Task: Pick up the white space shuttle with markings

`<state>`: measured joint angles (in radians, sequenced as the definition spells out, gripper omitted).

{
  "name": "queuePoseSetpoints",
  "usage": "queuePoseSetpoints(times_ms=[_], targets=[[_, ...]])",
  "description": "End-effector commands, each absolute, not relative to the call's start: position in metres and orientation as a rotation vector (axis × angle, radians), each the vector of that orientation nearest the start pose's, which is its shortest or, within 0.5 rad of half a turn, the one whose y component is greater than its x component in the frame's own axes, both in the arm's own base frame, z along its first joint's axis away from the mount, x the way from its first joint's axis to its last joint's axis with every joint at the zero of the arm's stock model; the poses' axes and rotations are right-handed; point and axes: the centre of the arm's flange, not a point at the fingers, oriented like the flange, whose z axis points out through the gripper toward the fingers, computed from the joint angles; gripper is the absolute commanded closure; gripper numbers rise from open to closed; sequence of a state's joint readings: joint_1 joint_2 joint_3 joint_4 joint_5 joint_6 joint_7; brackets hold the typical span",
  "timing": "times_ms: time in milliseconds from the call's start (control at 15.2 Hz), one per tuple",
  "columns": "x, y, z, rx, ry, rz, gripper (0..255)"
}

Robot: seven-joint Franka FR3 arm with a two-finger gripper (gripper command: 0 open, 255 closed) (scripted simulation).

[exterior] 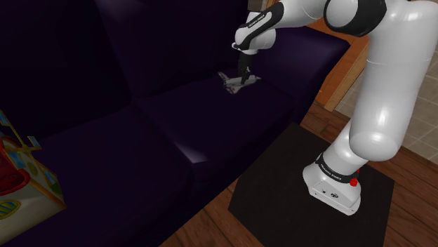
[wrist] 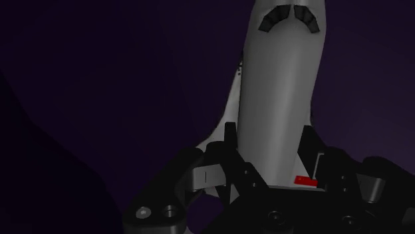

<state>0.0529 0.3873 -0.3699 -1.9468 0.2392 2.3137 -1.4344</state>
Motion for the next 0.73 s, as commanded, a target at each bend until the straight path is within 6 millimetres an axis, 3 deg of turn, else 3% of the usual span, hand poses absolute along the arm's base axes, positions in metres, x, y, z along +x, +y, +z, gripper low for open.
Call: queuePoseSetpoints(times_ms=[0, 528, 660], targets=[[0.591, -0.179, 0.306, -2.757, -1.474, -0.062, 255], [0.591, -0.179, 0.348, -2.757, -1.474, -0.062, 255], [0.591, -0.179, 0.349, -2.757, -1.474, -0.062, 255]])
